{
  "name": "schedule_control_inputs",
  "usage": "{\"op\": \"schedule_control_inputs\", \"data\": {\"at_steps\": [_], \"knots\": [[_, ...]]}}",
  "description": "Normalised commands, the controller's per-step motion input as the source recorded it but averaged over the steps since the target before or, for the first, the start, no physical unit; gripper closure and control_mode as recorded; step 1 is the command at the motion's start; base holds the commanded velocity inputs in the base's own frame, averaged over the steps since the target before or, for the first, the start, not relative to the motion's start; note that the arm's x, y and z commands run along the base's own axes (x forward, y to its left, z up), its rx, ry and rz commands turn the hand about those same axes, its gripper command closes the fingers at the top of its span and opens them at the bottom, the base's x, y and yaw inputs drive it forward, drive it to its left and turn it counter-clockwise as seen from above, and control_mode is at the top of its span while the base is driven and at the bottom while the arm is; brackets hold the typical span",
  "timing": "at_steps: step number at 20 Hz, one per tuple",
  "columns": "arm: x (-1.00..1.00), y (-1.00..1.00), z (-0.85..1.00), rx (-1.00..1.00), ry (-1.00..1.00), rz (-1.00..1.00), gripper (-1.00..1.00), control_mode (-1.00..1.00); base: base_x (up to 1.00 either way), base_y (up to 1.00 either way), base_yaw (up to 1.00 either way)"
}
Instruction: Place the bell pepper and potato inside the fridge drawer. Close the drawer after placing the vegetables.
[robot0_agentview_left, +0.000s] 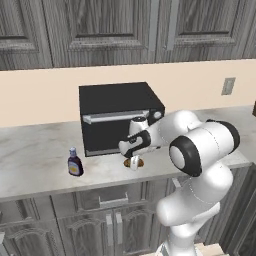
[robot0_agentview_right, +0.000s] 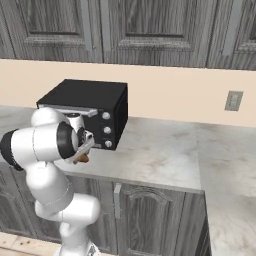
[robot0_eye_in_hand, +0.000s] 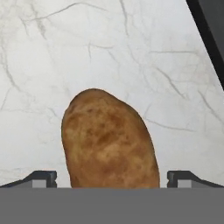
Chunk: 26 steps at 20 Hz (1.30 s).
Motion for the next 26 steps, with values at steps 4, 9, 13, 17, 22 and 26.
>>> {"op": "schedule_control_inputs", "data": {"at_steps": [4,9,13,17,22,26], "knots": [[-0.04,-0.01,-0.38,-0.06,0.03,0.09,1.0,-1.0,0.0,0.0,0.0],[-0.05,0.0,-0.32,-0.04,0.01,0.05,1.0,-1.0,0.0,0.0,0.0],[-0.13,0.0,-0.06,0.0,0.0,0.0,1.0,-1.0,0.0,0.0,0.0],[-0.51,-0.05,0.27,0.0,-0.03,-0.05,1.0,-1.0,0.0,0.0,0.0],[-0.63,-0.24,0.76,0.0,-0.12,-0.01,1.0,-1.0,0.0,0.0,0.0],[-0.65,-0.26,0.89,0.0,-0.14,-0.01,1.0,-1.0,0.0,0.0,0.0]]}}
